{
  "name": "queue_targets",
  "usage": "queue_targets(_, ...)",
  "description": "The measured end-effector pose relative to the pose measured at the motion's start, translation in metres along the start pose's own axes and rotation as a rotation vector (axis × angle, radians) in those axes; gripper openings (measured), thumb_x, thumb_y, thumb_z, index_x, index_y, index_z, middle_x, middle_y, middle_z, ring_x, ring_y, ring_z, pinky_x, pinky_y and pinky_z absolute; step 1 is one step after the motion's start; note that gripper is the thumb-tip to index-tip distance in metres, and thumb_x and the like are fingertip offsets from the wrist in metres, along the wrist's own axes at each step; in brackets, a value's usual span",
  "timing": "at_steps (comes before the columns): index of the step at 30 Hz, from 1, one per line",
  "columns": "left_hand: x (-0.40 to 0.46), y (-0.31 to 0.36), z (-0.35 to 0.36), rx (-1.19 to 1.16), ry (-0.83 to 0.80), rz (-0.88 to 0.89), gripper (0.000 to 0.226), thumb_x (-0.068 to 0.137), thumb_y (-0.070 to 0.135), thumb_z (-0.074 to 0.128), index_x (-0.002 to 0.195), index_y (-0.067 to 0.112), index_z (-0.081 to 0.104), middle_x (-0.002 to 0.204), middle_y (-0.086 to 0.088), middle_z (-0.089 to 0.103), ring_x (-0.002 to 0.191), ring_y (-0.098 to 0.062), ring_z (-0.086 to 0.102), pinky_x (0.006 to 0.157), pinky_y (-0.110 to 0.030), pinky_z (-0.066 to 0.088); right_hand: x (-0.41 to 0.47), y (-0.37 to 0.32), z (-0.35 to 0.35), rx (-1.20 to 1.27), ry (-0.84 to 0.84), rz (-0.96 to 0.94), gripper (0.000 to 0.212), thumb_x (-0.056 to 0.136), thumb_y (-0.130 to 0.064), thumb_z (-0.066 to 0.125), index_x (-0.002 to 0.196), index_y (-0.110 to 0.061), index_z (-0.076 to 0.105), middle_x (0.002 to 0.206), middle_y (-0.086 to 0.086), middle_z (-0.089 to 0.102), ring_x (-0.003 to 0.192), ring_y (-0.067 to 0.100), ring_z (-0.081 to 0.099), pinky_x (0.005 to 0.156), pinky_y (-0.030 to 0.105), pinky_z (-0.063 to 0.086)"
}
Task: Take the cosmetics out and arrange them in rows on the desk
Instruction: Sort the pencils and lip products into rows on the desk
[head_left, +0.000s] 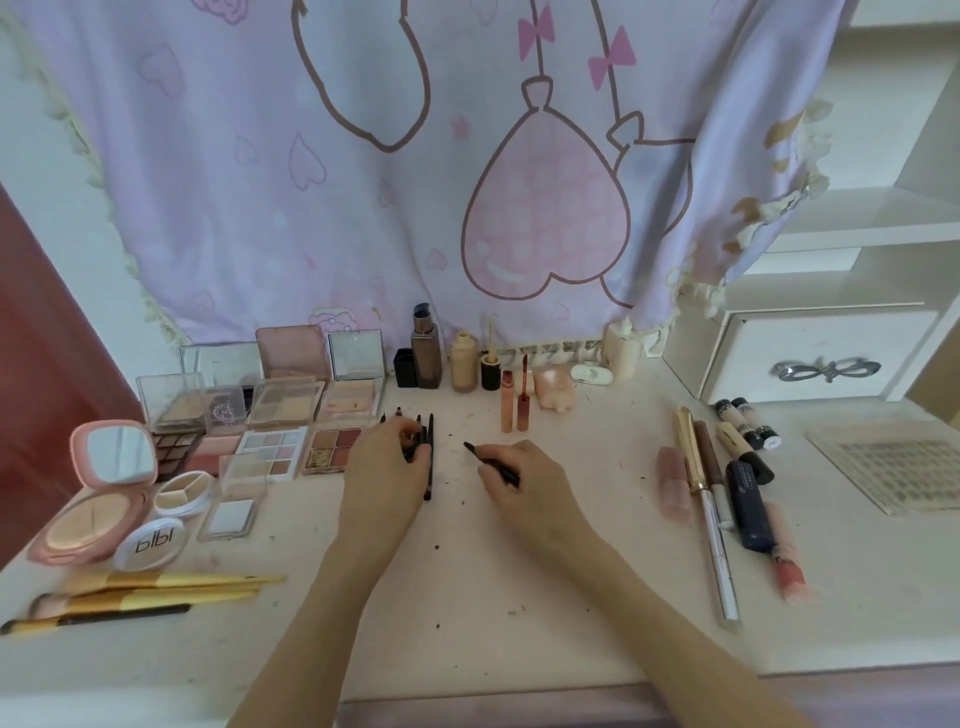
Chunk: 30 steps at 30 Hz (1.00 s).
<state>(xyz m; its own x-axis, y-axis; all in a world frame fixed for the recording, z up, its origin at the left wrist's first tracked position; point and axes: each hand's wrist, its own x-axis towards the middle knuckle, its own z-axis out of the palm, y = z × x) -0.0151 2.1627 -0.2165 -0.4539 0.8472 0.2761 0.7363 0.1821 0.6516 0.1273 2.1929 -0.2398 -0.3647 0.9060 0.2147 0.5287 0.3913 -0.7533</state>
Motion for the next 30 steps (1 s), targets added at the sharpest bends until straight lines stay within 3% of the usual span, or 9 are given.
queue_targets(2,0.005,0.002,0.006,-0.005,0.039,0.036,0.015,0.088,0.016,0.06,0.102,0.01,0.056,0.095,-0.003,0.06,0.089,-0.017,0.052,0.077,-0.026,0.041,0.005,0.001,0.01,-0.146,-0.041,-0.06,0.039,0.097,-0.026,0.045,0.134,-0.018,0.049,0.113,0.002,0.051,0.102,0.011,0.044,0.085,0.011,0.031)
queue_targets(5,0.012,0.001,0.016,0.101,0.041,0.118,0.01,0.089,0.019,0.058,0.089,0.011,0.052,0.082,0.0,0.054,0.091,-0.022,0.048,0.08,-0.035,0.042,0.008,0.006,0.015,-0.349,-0.09,-0.143,0.044,0.097,-0.033,0.041,0.139,-0.02,0.042,0.119,0.002,0.048,0.112,0.017,0.038,0.098,0.026,0.033)
queue_targets(9,0.021,0.001,0.027,0.183,0.053,0.187,0.013,0.09,0.022,0.056,0.084,0.013,0.049,0.08,-0.001,0.055,0.091,-0.02,0.045,0.076,-0.029,0.035,0.009,0.008,0.016,-0.406,-0.122,-0.147,0.048,0.095,-0.045,0.033,0.133,-0.019,0.048,0.117,0.002,0.049,0.111,0.02,0.037,0.096,0.031,0.034)
queue_targets(13,0.027,-0.001,0.036,0.252,0.036,0.195,0.015,0.089,0.024,0.052,0.081,0.013,0.047,0.083,-0.004,0.058,0.09,-0.021,0.046,0.075,-0.029,0.034,0.009,0.008,0.019,-0.366,-0.069,-0.146,0.076,0.08,-0.051,0.003,0.115,-0.015,0.059,0.108,0.002,0.052,0.104,0.02,0.04,0.09,0.033,0.037)
queue_targets(21,0.031,-0.009,0.036,0.301,-0.011,0.211,0.021,0.092,0.028,0.051,0.094,0.012,0.063,0.097,-0.005,0.061,0.098,-0.02,0.046,0.085,-0.028,0.033,0.006,0.012,0.01,-0.34,-0.131,-0.146,0.039,0.098,-0.019,0.031,0.134,-0.016,0.048,0.135,-0.003,0.048,0.124,0.014,0.037,0.098,0.025,0.025)
queue_targets(25,0.02,-0.024,0.023,0.265,0.037,0.355,0.017,0.089,0.018,0.058,0.1,0.012,0.07,0.099,-0.004,0.065,0.098,-0.024,0.047,0.082,-0.03,0.031,0.007,0.014,0.011,-0.381,-0.141,-0.19,0.043,0.099,-0.021,0.028,0.139,-0.02,0.042,0.143,-0.008,0.042,0.132,0.01,0.032,0.104,0.022,0.017)
queue_targets(30,0.012,-0.042,0.02,0.361,-0.019,0.506,0.019,0.076,0.016,0.074,0.095,0.015,0.073,0.095,0.003,0.069,0.09,-0.027,0.055,0.073,-0.033,0.033,0.01,0.012,0.016,-0.455,-0.174,-0.222,0.043,0.101,-0.023,0.031,0.143,-0.019,0.034,0.149,-0.008,0.035,0.139,0.01,0.025,0.11,0.025,0.013)
